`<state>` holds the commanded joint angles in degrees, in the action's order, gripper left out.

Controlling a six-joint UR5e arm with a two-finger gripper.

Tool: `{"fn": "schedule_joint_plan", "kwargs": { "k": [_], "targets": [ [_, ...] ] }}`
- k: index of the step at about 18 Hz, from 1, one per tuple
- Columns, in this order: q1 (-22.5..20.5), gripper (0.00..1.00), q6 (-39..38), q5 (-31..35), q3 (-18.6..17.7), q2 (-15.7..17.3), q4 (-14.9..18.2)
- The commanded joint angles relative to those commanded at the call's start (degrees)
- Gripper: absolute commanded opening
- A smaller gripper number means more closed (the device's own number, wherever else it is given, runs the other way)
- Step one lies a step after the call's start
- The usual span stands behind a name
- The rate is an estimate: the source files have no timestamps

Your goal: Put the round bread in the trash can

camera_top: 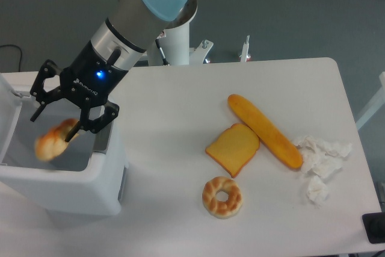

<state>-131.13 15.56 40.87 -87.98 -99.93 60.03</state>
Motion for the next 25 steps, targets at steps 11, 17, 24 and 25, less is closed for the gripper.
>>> {"fn": "schedule_joint_plan", "kwargs": {
  "k": [11,17,24,25],
  "targets": [
    [-1.2,0.95,4.8,11.1,0.4,1.4,-0.1],
    [-4.4,1.0,14.9,21.1,0.4,2.4,-0.2],
    [-4.3,1.0,25.7,32.7,0.9,2.4,0.0],
    [-4.2,1.0,28.4,35.1,1.0,2.4,0.3]
  ]
}}
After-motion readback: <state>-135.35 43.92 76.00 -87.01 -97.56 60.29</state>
